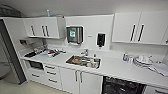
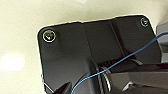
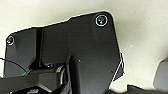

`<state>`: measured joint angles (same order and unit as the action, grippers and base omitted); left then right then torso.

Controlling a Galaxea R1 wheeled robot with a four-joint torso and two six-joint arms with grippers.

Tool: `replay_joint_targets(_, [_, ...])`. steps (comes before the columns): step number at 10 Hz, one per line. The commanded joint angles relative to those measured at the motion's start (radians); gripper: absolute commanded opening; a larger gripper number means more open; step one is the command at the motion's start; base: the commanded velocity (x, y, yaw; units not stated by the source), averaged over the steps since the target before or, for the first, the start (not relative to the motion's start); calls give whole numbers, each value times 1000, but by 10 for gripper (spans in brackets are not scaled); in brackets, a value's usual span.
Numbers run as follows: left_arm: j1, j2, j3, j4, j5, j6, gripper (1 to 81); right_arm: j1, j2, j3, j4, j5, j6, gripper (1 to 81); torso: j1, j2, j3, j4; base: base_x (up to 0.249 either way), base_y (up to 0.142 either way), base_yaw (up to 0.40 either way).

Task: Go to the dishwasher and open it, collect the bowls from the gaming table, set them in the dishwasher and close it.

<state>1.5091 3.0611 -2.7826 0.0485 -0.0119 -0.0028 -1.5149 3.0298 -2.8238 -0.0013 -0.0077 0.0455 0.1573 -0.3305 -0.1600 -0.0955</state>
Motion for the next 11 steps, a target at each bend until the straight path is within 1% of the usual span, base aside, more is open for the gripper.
replay_joint_targets(1, [-57,1,-2,-2,53,-2,811,55,-3,-3,-2,-54,4,811,0,0,0,0,0,0,347])
replay_joint_targets(6, [-66,24,-45,4,55,7,811,67,-6,-9,-5,-54,-1,811,0,0,0,0,0,0,349])
replay_joint_targets(11, [-69,27,-46,10,55,10,811,66,-9,-14,-2,-51,2,811,0,0,0,0,0,0,349])
